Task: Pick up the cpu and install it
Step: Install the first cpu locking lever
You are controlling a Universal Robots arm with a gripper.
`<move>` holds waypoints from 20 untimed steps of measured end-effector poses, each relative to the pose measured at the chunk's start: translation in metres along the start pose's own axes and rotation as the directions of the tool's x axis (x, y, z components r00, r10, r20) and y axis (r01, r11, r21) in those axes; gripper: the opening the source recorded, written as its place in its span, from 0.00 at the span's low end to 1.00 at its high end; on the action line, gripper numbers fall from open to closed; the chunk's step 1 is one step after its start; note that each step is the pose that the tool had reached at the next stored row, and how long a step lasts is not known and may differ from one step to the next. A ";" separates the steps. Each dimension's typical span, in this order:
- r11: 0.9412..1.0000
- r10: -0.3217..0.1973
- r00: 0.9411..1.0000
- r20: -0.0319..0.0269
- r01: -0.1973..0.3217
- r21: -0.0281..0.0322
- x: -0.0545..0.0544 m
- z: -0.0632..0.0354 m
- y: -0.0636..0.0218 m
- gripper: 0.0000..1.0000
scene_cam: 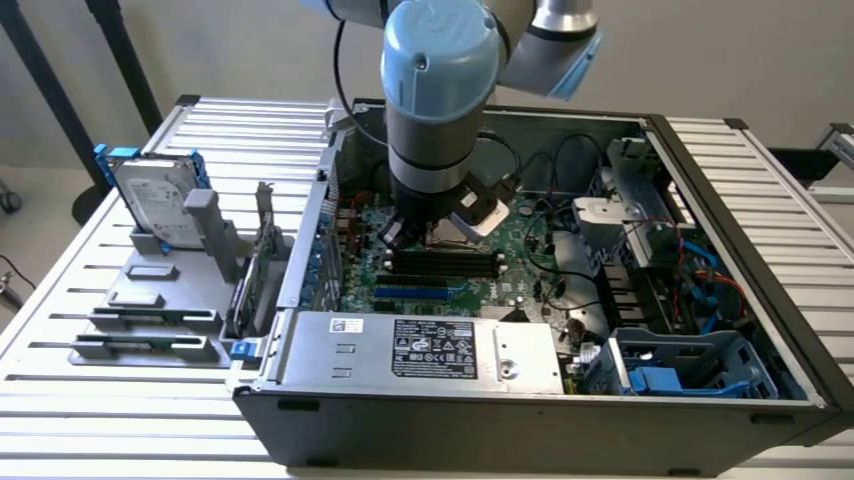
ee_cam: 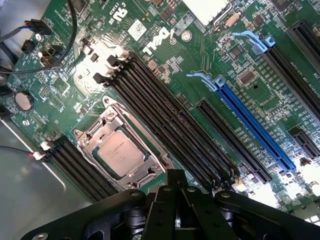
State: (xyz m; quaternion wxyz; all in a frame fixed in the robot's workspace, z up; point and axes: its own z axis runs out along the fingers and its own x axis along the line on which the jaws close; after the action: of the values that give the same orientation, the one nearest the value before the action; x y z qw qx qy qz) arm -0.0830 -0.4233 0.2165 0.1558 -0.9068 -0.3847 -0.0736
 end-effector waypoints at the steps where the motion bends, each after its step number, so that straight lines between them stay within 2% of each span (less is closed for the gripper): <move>1: 1.000 0.000 1.000 0.000 0.000 0.000 0.000 0.0014 -0.0003 0.11; 13: 1.000 0.000 1.000 -0.001 0.000 0.001 -0.002 0.0164 -0.0022 0.11; 20: 1.000 0.000 1.000 0.000 0.000 0.001 -0.001 0.0200 -0.0045 0.11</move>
State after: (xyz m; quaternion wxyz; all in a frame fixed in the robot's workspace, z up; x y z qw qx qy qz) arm -0.0865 -0.4142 0.1986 0.1565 -0.9067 -0.3847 -0.0736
